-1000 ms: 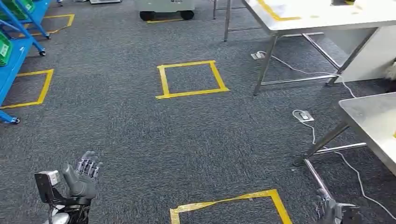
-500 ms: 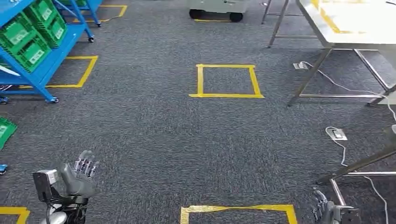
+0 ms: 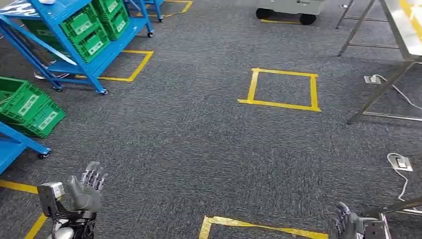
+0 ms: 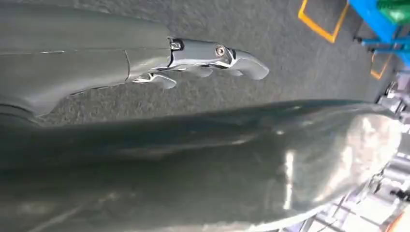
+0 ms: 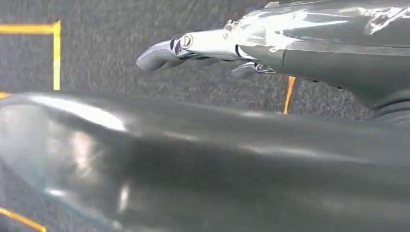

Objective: Take the parts from the cabinet and place them on the table.

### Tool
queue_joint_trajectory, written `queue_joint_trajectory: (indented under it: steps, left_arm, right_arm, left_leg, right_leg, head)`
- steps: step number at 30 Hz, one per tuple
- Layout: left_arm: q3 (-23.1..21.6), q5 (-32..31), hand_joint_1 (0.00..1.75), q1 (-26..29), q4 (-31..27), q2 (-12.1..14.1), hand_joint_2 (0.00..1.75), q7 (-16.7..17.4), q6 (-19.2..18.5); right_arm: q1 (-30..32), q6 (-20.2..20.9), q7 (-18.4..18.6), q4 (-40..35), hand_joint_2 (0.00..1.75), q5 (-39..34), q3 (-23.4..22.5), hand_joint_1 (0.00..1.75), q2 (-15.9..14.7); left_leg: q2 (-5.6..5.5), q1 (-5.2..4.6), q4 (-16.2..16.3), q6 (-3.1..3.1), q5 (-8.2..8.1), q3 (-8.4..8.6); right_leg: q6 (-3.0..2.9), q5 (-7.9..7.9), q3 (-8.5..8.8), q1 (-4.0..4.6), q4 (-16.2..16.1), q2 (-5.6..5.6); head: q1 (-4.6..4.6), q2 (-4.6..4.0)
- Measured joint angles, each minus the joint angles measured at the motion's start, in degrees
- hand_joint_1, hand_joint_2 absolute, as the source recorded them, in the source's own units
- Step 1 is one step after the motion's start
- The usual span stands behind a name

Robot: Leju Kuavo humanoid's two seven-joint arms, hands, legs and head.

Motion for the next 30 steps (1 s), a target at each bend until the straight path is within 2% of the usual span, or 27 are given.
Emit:
queue_joint_trajectory:
  steps: [1, 2, 3, 5, 6, 7, 8, 9, 10, 11, 12, 13, 14, 15, 16, 17, 18, 21, 22, 23, 24, 25, 26, 27, 28, 29, 30]
  left_arm:
    - [-0.02, -0.02, 0.00, -0.05, 0.00, 0.00, 0.00, 0.00, 0.02]
    - [-0.02, -0.04, 0.00, -0.26, -0.02, -0.02, 0.00, 0.00, 0.09]
    - [-0.04, -0.07, 0.00, -0.48, -0.02, -0.04, 0.00, -0.02, 0.11]
    - [-0.07, -0.17, 0.00, -0.21, -0.02, -0.07, 0.00, -0.04, 0.13]
    - [-0.07, -0.24, 0.00, -0.10, -0.02, -0.02, 0.00, -0.04, 0.15]
    - [-0.09, -0.31, 0.00, -0.03, -0.02, -0.02, 0.00, -0.04, 0.17]
    - [0.00, -0.39, 0.00, -0.22, -0.02, 0.00, 0.00, -0.09, 0.24]
    - [0.04, -0.42, 0.00, -0.37, -0.02, -0.02, 0.00, -0.11, 0.28]
    - [-0.02, -0.48, 0.00, -0.45, -0.02, -0.07, 0.00, -0.11, 0.28]
    - [-0.07, -0.48, 0.00, -0.39, -0.02, -0.11, 0.00, -0.13, 0.26]
    - [-0.07, -0.48, 0.00, -0.25, -0.02, -0.09, 0.00, -0.11, 0.28]
    - [-0.07, -0.48, 0.00, -0.20, -0.02, -0.09, 0.00, -0.11, 0.28]
    - [-0.07, -0.50, 0.00, -0.20, -0.02, -0.09, 0.00, -0.11, 0.28]
    - [-0.07, -0.55, 0.00, -0.21, -0.02, -0.11, 0.00, -0.11, 0.28]
    - [-0.09, -0.57, 0.00, -0.22, -0.02, -0.11, 0.00, -0.11, 0.28]
    - [-0.09, -0.57, 0.00, -0.23, -0.02, -0.11, 0.00, -0.11, 0.31]
    - [-0.11, -0.59, 0.00, -0.37, -0.02, -0.09, 0.00, -0.11, 0.33]
    - [-0.11, -0.63, 0.00, -0.07, -0.02, -0.02, 0.00, -0.13, 0.42]
    - [-0.13, -0.63, 0.00, 0.03, -0.02, 0.15, 0.00, -0.13, 0.48]
    - [-0.26, -0.66, 0.00, 0.06, -0.02, -0.05, 0.00, -0.13, 0.48]
    - [-0.31, -0.66, 0.00, -0.22, -0.02, -0.04, 0.00, -0.13, 0.50]
    - [-0.37, -0.66, 0.00, -0.47, -0.02, -0.04, 0.00, -0.13, 0.50]
    - [-0.39, -0.66, 0.00, -0.45, -0.02, -0.04, 0.00, -0.13, 0.52]
    - [-0.42, -0.66, 0.00, -0.32, -0.02, -0.02, 0.00, -0.13, 0.55]
    - [-0.42, -0.66, 0.00, -0.17, -0.02, -0.02, 0.00, -0.15, 0.59]
    - [-0.42, -0.66, 0.00, -0.12, -0.02, -0.02, 0.00, -0.13, 0.61]
    - [-0.44, -0.66, 0.00, -0.15, -0.02, -0.02, 0.00, -0.13, 0.63]
  right_arm:
    - [0.00, -0.06, 0.07, -0.13, 0.00, 0.00, 0.20, 0.00, -0.02]
    - [0.10, -0.19, 0.09, -0.26, 0.00, -0.02, 0.22, 0.00, -0.13]
    - [0.18, -0.28, 0.11, -0.35, 0.00, -0.04, 0.22, 0.00, -0.22]
    - [0.04, -0.44, 0.24, -0.48, 0.00, -0.18, 0.33, 0.00, -0.48]
    - [-0.04, -0.48, 0.26, -0.65, 0.00, -0.17, 0.48, 0.00, -0.48]
    - [-0.02, -0.50, 0.26, -0.92, 0.00, -0.17, 0.55, 0.00, -0.50]
    - [-0.15, -0.59, 0.22, -1.00, 0.00, -0.17, 0.65, 0.00, -0.61]
    - [-0.05, -0.61, 0.26, -1.03, 0.00, -0.18, 0.70, 0.00, -0.68]
    - [0.18, -0.66, 0.33, -1.03, 0.00, -0.20, 0.72, 0.00, -0.77]
    - [0.37, -0.70, 0.35, -1.03, 0.00, -0.20, 0.76, 0.00, -0.81]
    - [0.45, -0.76, 0.37, -1.03, 0.00, -0.22, 0.81, 0.00, -0.85]
    - [0.47, -0.81, 0.39, -1.03, 0.00, -0.22, 0.87, 0.00, -0.92]
    - [0.45, -0.85, 0.42, -1.05, 0.00, -0.26, 0.92, 0.00, -0.94]
    - [0.45, -0.90, 0.46, -1.07, 0.00, -0.28, 0.94, 0.00, -1.00]
    - [0.46, -0.98, 0.48, -1.09, 0.00, -0.33, 0.96, 0.00, -1.12]
    - [0.40, -1.05, 0.57, -1.07, 0.00, -0.35, 1.03, 0.00, -1.14]
    - [0.53, -1.16, 0.63, -1.16, 0.00, -0.42, 1.09, 0.00, -1.14]
    - [0.47, -1.55, 0.79, -1.31, 0.00, -0.50, 1.35, 0.00, -1.33]
    - [0.43, -1.64, 0.79, -1.49, 0.00, -0.57, 1.60, 0.00, -1.36]
    - [0.32, -1.68, 0.83, -1.55, 0.00, -0.68, 1.64, 0.00, -1.38]
    - [0.48, -1.68, 0.81, -1.68, 0.00, -0.68, 1.70, 0.00, -1.42]
    - [0.67, -1.68, 0.81, -1.68, 0.00, -0.70, 1.70, 0.00, -1.44]
    - [0.75, -1.70, 0.87, -1.68, 0.00, -0.77, 1.73, 0.00, -1.46]
    - [0.74, -1.86, 0.90, -1.68, 0.00, -0.87, 1.73, 0.00, -1.46]
    - [0.67, -1.88, 0.90, -1.68, 0.00, -0.92, 1.75, 0.00, -1.53]
    - [0.62, -1.94, 0.90, -1.68, 0.00, -0.98, 1.77, 0.00, -1.55]
    - [0.55, -2.03, 0.90, -1.70, 0.00, -0.98, 1.81, 0.00, -1.55]
  left_leg:
    - [1.80, -0.03, -5.30, 0.06, 1.93, 3.14]
    - [4.69, -0.31, -8.53, -0.03, 1.96, 5.05]
    - [3.68, -0.30, -8.91, 1.00, 1.95, 4.91]
    - [2.60, -0.51, -8.90, 1.54, 1.91, 4.59]
    - [1.83, -0.47, -9.06, 1.99, 2.04, 4.61]
    - [1.30, -0.07, -9.27, 2.40, 2.27, 4.82]
    - [0.74, 0.02, -9.27, 2.65, 2.25, 4.83]
    - [0.17, 0.02, -9.26, 2.96, 2.32, 4.77]
    - [-0.58, 0.00, -9.26, 3.07, 2.35, 4.69]
    - [-1.35, -0.05, -9.24, 3.09, 2.36, 4.63]
    - [-2.10, -0.12, -9.23, 3.11, 2.37, 4.65]
    - [-2.91, -0.13, -9.22, 3.10, 2.38, 4.69]
    - [-3.79, -0.13, -9.20, 3.07, 2.41, 4.76]
    - [-4.63, -0.10, -9.19, 3.04, 2.41, 4.91]
    - [-5.40, -0.03, -9.18, 2.97, 2.41, 5.04]
    - [-5.95, -0.06, -9.15, 2.76, 2.45, 4.93]
    - [-6.84, -0.26, -8.73, 2.39, 2.52, 4.49]
    - [-8.99, 0.41, -9.28, 1.00, 3.45, 3.66]
    - [-9.02, 0.41, -9.06, 0.86, 3.21, 3.44]
    - [-5.17, -0.08, -7.85, 0.75, 2.02, 2.88]
    - [-2.60, -0.12, -4.19, 0.51, -0.47, 1.02]
    - [-1.44, -0.08, 0.77, 0.31, -2.97, -1.30]
    - [-0.97, -0.04, 5.42, 0.19, -4.86, -3.43]
    - [-0.87, -0.04, 8.65, 0.09, -5.78, -4.89]
    - [-0.86, -0.04, 9.10, 0.01, -5.29, -5.01]
    - [-0.79, -0.04, 7.50, 0.01, -3.90, -4.07]
    - [-0.44, -0.04, 2.41, 0.07, -1.07, -1.31]
  right_leg:
    - [0.24, -0.15, 0.23, 0.00, 0.02, -0.68]
    - [0.68, -0.46, 0.25, 0.53, 0.21, -1.26]
    - [1.08, -0.65, 0.10, 0.73, 0.45, -1.85]
    - [1.43, -0.62, 0.62, 0.71, 0.20, -3.02]
    - [1.79, -0.75, 0.89, 0.61, 0.11, -3.69]
    - [2.30, -1.32, 0.48, 0.35, 0.37, -2.72]
    - [2.51, -2.94, -0.17, 0.29, 2.63, 0.68]
    - [2.60, -5.11, -2.02, 0.17, 6.62, 2.50]
    - [2.69, -7.45, -4.56, 0.17, 12.03, 3.46]
    - [2.70, -9.00, -6.88, 0.20, 16.53, 3.86]
    - [2.62, -9.36, -8.44, 0.22, 19.12, 3.97]
    - [2.48, -8.11, -8.50, 0.23, 18.56, 3.98]
    - [2.34, -5.69, -7.17, 0.23, 15.31, 4.09]
    - [2.20, -2.90, -4.94, 0.15, 10.42, 4.67]
    - [2.11, -0.21, -2.23, -0.04, 4.78, 6.30]
    - [2.14, -0.22, -0.81, -0.51, 1.71, 10.18]
    - [2.11, -0.45, -0.40, -0.77, 0.64, 10.66]
    - [1.32, -0.10, -0.43, -0.09, 1.12, 8.62]
    - [0.72, 0.28, -0.30, -0.59, 0.39, 7.49]
    - [0.34, 0.41, -0.19, -0.41, 0.17, 6.86]
    - [-0.03, 0.46, -0.24, -0.30, 0.09, 5.79]
    - [-0.09, 0.42, -0.32, -0.16, 0.09, 4.78]
    - [-0.16, 0.38, -0.36, -0.06, 0.09, 3.79]
    - [-0.20, 0.35, -0.39, -0.04, 0.09, 2.90]
    - [-0.19, 0.34, -0.36, -0.04, 0.09, 2.02]
    - [-0.17, 0.31, -0.33, -0.05, 0.09, 1.32]
    - [-0.12, 0.25, -0.21, -0.06, 0.10, 0.39]
  head:
    - [0.00, 0.00]
    - [-0.17, 0.00]
    - [-0.11, 0.00]
    - [0.09, 0.00]
    - [0.02, 0.00]
    - [0.07, 0.00]
    - [0.50, 0.00]
    - [0.61, 0.00]
    - [0.66, 0.00]
    - [0.72, 0.00]
    - [0.66, 0.00]
    - [0.66, 0.00]
    - [0.68, 0.00]
    - [0.66, 0.00]
    - [0.68, 0.00]
    - [0.68, 0.00]
    - [0.55, 0.00]
    - [0.63, 0.00]
    - [0.59, 0.00]
    - [0.31, 0.00]
    - [-0.13, 0.00]
    - [-0.09, 0.00]
    - [-0.09, 0.00]
    - [-0.11, 0.00]
    - [-0.13, 0.00]
    - [-0.13, 0.00]
    - [-0.11, 0.00]
